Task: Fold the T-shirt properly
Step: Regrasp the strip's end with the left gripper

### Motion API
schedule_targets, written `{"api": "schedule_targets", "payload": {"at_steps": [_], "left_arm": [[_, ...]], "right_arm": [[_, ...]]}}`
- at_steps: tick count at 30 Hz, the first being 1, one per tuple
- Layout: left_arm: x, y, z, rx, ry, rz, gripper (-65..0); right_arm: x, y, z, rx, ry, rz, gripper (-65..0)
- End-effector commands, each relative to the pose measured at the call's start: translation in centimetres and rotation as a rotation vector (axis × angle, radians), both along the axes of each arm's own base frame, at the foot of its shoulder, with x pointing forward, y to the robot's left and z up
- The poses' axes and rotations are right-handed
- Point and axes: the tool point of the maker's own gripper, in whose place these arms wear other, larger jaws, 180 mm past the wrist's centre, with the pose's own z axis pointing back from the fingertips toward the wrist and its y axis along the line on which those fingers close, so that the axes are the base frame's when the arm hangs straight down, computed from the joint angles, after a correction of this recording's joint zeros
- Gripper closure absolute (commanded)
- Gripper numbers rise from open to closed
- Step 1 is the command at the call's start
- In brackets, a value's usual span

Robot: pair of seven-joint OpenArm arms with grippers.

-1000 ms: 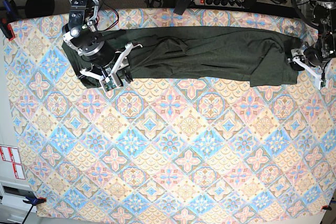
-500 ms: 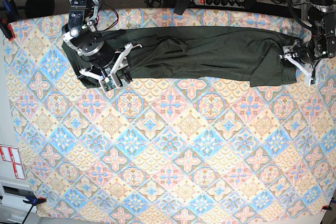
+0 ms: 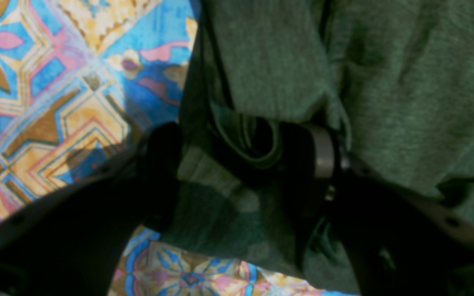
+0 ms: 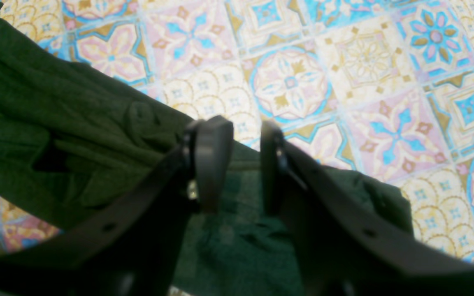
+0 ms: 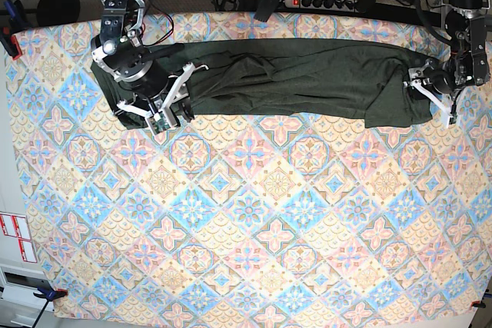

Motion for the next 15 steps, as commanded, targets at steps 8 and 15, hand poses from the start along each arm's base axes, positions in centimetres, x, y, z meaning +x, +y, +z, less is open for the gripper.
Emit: {"api": "schedule_targets", "payload": {"at_steps": [8,15], "left_arm": [[-0.1,-4.0,-1.0,-0.073,0.013,-0.137,-13.8],[0.2,-4.5,-1.0,-0.084,0.003,-0.136,-10.2]], "right_arm": [[0.7,0.2,1.4,0.021,-0.051,-0.001,-16.1],[0.7,0.2,1.4,0.021,-0.051,-0.001,-16.1]]}}
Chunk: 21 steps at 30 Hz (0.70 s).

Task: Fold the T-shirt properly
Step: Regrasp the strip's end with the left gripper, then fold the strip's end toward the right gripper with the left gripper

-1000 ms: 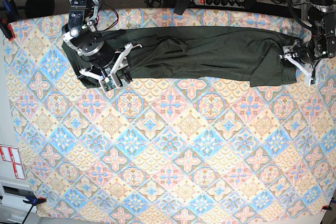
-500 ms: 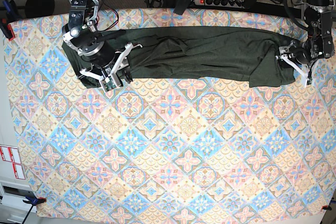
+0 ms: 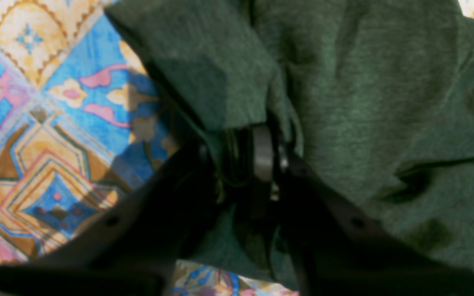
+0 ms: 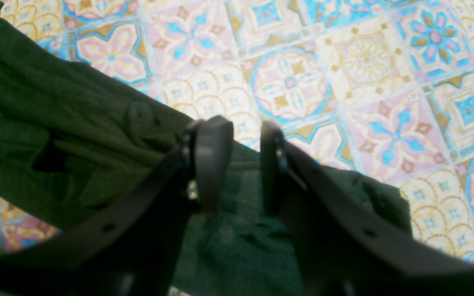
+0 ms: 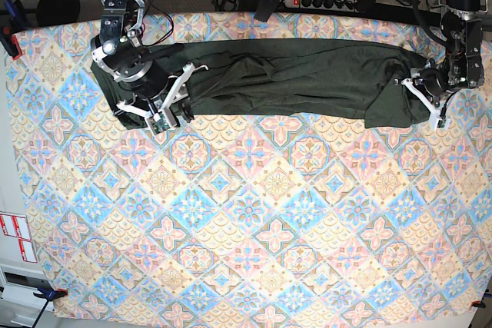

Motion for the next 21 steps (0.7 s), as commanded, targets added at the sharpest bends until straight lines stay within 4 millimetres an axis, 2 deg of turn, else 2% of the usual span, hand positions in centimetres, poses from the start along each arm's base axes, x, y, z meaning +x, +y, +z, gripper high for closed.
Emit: {"api": "schedule_targets", "payload": {"at_steps": [1,4,15,21], "left_arm": [[0.0,-0.6,0.0,-0.027,0.004,-0.009,-9.1],[0.3,0.5,0.6,-0.024,-0.021,0.037,0.0],[1.8,5.3,3.4,0.001,-0.166,0.219,0.0],[2.2,6.5,4.4,0.006,-0.21,0.259,0.0]], "right_arm": [[0.7,0.2,1.3,0.02,-0.051,-0.002,-16.1],[0.7,0.2,1.3,0.02,-0.051,-0.002,-16.1],[0.8,-0.1,1.3,0.018,-0.051,-0.009,-16.1],[0.8,-0.1,1.3,0.018,-0.051,-0.009,-16.1]]}}
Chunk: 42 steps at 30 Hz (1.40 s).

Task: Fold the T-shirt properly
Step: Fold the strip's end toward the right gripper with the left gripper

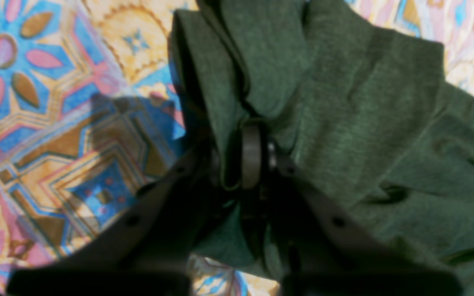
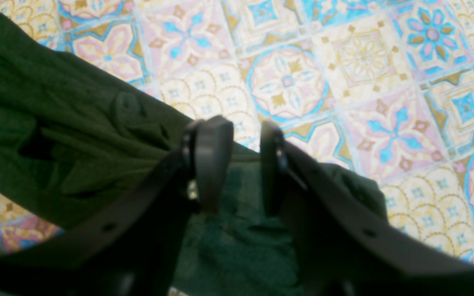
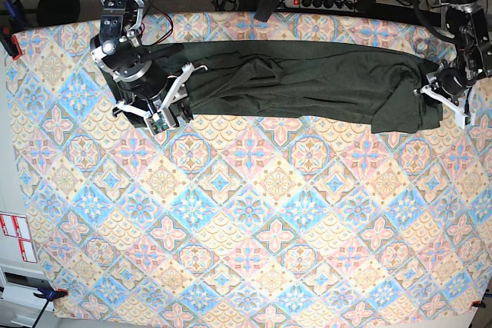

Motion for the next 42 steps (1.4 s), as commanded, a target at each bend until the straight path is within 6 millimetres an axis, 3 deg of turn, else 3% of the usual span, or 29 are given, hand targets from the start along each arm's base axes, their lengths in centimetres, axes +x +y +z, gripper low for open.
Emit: {"api": "schedule_targets", "payload": {"at_steps": [1,3,14,23,31,38,42], "left_arm": [[1.5,0.9,1.9,0.031,-0.06,-0.007,0.0],[1.2,0.1,2.6,0.046,-0.074,-0.041,0.0],[1.0,-11.7,8.0,-0.065,-0.279,-0.176,0.0],[1.0,-19.8,7.3,-0.237,-0.27,-0.228,0.0],[0.6,-25.7,6.9,-0.353,-0.259,-0.297,0.0],[0.8,-28.8,7.1,-0.397,-0.262,-0.366,0.0],[1.1,-31.0,7.6,-0.42,-0.267,-0.429,0.0]], "right_arm": [[0.7,0.1,1.3,0.02,-0.051,-0.003,-16.1],[0.7,-0.1,1.3,0.016,-0.051,-0.005,-16.1],[0.8,-4.4,1.2,-0.055,-0.05,-0.073,-16.1],[0.8,-7.2,1.3,-0.136,-0.055,-0.071,-16.1],[0.7,-11.3,1.8,-0.182,-0.061,-0.165,-16.1],[0.5,-13.9,2.3,-0.209,-0.066,-0.234,-16.1],[0.4,-14.5,2.4,-0.214,-0.068,-0.249,-16.1]]}}
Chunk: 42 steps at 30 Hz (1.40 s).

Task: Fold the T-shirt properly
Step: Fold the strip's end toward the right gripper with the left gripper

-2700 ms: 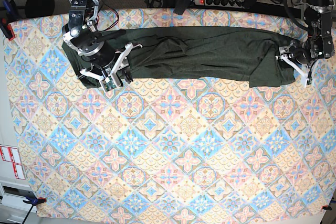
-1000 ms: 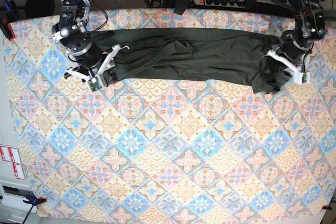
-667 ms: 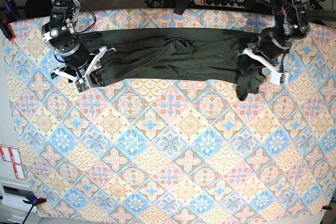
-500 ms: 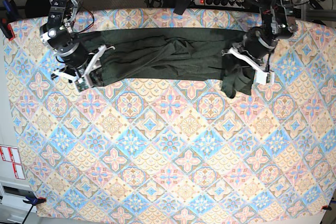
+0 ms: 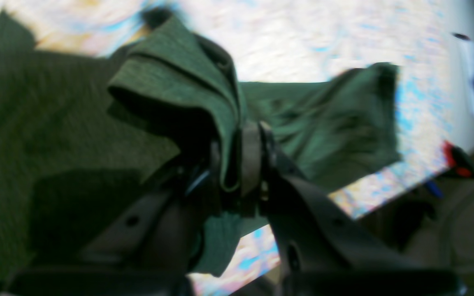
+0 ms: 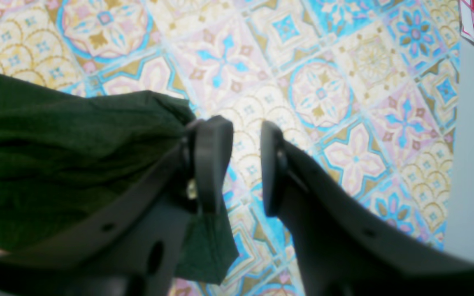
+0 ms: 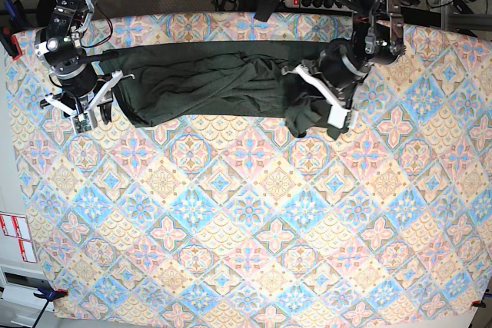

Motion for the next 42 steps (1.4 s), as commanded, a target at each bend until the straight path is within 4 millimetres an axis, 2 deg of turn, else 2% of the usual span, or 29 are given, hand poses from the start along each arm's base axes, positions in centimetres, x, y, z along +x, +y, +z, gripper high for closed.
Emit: {"api": "schedule_targets", "payload": {"at_steps": [1,6,9,15,18,21,25,27,31,34,36,39,42], "left_arm": [[0.5,-0.7,1.0,-0.024,-0.038,-0.012,0.0],[-0.1,-3.5,1.3,-0.046,-0.041,-0.097,-3.6],[-0.5,-4.0,1.2,-0.051,-0.035,-0.116,-9.0],[-1.6,-2.8,0.2,0.009,0.03,-0.172,-28.5],[-1.4,-1.4,0.9,0.056,0.001,-0.191,-37.4],[-1.2,-0.7,1.6,0.084,-0.027,-0.201,-42.6],[0.1,3.3,2.2,0.145,-0.052,-0.116,-44.7],[0.8,6.1,2.2,0.191,-0.053,-0.055,-44.7],[0.7,10.3,1.2,0.268,-0.015,-0.008,-44.7],[0.5,11.7,0.4,0.301,0.013,-0.009,-44.7],[0.2,12.1,-0.1,0.307,0.034,-0.007,-44.7],[-0.4,12.7,-1.6,0.305,0.083,0.005,-44.7],[-1.0,13.3,-3.0,0.312,0.13,0.014,-44.7]], "right_arm": [[0.8,-0.1,1.4,-0.004,-0.054,0.008,-16.1],[0.7,-0.1,1.4,-0.004,-0.053,0.008,-16.1],[0.7,-0.1,1.4,-0.004,-0.053,0.008,-16.1],[0.7,-0.1,1.4,-0.005,-0.053,0.008,-16.1],[0.7,-0.1,1.4,-0.005,-0.053,0.008,-16.1],[0.7,-0.1,1.4,-0.004,-0.051,0.008,-16.1],[0.7,-0.1,1.2,-0.005,-0.047,0.006,-16.4],[0.3,-0.3,0.8,-0.011,-0.018,0.0,-16.6],[-1.0,-2.5,-1.0,-0.081,0.121,-0.007,-20.2],[-1.8,-3.3,-2.2,-0.087,0.178,-0.023,-24.9],[-1.3,-3.3,-2.3,-0.079,0.178,-0.024,-26.3],[0.6,-3.4,-1.7,-0.069,0.142,-0.031,-26.4],[0.2,-3.6,-3.1,-0.057,0.196,-0.043,-26.7]]}}
